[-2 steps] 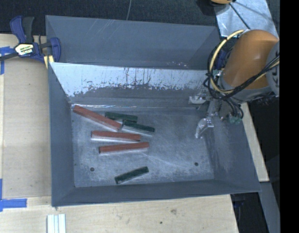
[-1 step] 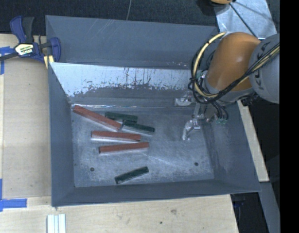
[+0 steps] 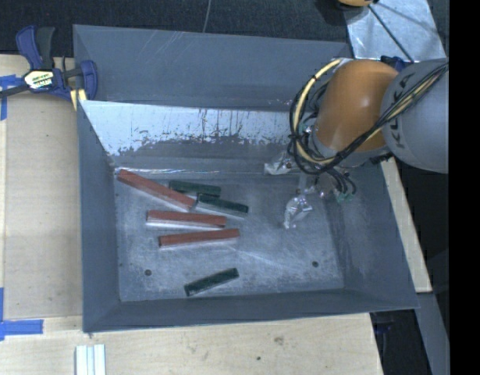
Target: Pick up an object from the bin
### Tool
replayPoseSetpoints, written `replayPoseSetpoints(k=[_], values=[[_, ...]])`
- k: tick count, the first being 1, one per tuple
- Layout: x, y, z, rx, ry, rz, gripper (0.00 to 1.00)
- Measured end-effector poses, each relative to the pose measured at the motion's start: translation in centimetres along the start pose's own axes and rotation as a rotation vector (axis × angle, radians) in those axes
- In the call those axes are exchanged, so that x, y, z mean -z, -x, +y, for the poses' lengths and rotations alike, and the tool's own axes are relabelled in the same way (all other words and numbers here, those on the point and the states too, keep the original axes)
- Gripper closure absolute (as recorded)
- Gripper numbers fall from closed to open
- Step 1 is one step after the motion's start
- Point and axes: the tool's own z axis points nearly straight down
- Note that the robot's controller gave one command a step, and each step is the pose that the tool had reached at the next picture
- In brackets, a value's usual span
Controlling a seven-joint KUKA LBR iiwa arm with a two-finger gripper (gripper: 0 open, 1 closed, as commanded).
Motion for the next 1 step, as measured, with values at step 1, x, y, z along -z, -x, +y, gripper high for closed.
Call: replayPoseSetpoints(k=[1], values=[[-2.75,0.18,3.64,0.096,0.002,0.006,0.0]])
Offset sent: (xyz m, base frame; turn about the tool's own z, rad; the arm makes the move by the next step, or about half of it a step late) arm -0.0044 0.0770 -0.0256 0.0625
